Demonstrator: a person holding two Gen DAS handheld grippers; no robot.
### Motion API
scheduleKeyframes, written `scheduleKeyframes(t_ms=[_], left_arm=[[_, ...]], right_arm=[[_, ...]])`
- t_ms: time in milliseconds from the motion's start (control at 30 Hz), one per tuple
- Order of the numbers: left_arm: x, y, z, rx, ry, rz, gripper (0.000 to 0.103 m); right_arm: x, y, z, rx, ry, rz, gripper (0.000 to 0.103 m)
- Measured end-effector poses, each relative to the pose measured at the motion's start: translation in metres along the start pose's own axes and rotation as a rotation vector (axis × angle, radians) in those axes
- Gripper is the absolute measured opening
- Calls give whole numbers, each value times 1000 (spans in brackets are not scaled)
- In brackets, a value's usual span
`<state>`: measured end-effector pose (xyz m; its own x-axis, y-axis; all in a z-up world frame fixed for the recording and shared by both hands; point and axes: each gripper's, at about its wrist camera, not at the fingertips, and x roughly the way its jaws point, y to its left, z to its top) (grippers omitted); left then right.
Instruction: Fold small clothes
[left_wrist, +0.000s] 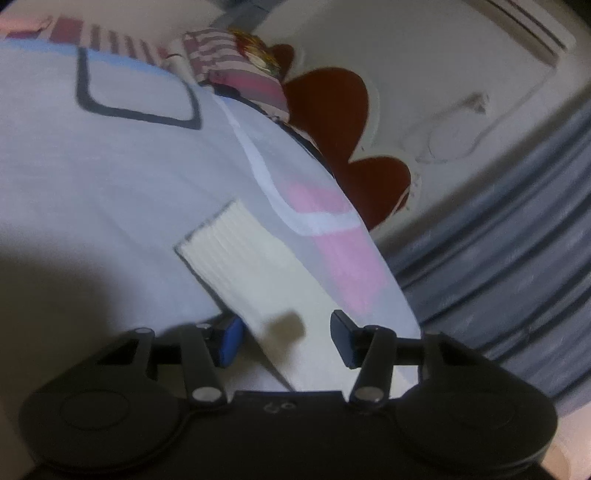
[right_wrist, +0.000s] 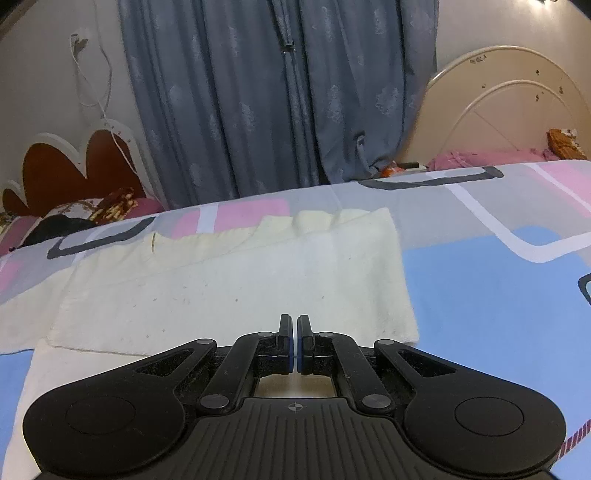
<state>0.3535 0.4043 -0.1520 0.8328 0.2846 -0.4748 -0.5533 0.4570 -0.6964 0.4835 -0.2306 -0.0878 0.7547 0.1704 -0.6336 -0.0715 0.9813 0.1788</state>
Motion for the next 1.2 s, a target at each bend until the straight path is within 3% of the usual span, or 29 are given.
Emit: scheduleKeyframes(t_ms=[33,67,100,133,167,333,600,733,833,900,933,1000,1033,1067,1133,1167,1200], left_arm=[[4,0,1,6,-2,5,47],[8,-7,-1,52,0,31,37],[14,-22,-3,173,11,107,28],[17,-34,-8,304,20,162,11],[22,-49,-14,423,43,172,2],[20,-109,-46,560,102,-35,2],[0,-226,-178,756,225,-351,2],[-5,-277,-249,871,306,-424,2],[0,-299,-302,988,383,-427,2],[11,-302,-335,1074,477,-407,4],[9,-302,-352,1120,521,-386,11],[6,-296,-368,1190,483,-401,29],[1,-293,-368,1195,468,-420,48],[-4,-288,-365,1179,466,-428,57],[-16,-277,-351,1143,429,-423,55],[-25,-275,-348,1130,412,-415,55],[-30,-264,-335,1105,390,-396,55]], right_arm=[[0,0,0,2,1,-5,0],[0,-1,1,5,2,-8,0],[0,-1,2,7,3,-10,0],[0,-2,1,8,4,-6,0],[1,-2,2,9,6,4,0],[4,-4,-1,12,-2,34,0],[4,-22,4,45,-9,67,0],[0,-37,7,61,-10,75,0],[-5,-45,8,73,-11,89,0],[-7,-49,7,83,-8,100,0],[-7,-51,7,93,-2,116,0],[-8,-54,8,112,8,152,0],[-8,-54,8,112,10,164,0],[-9,-52,9,108,10,170,0],[-10,-48,8,104,1,182,18],[-10,-45,7,108,-8,193,53],[-12,-41,6,110,-30,216,63]])
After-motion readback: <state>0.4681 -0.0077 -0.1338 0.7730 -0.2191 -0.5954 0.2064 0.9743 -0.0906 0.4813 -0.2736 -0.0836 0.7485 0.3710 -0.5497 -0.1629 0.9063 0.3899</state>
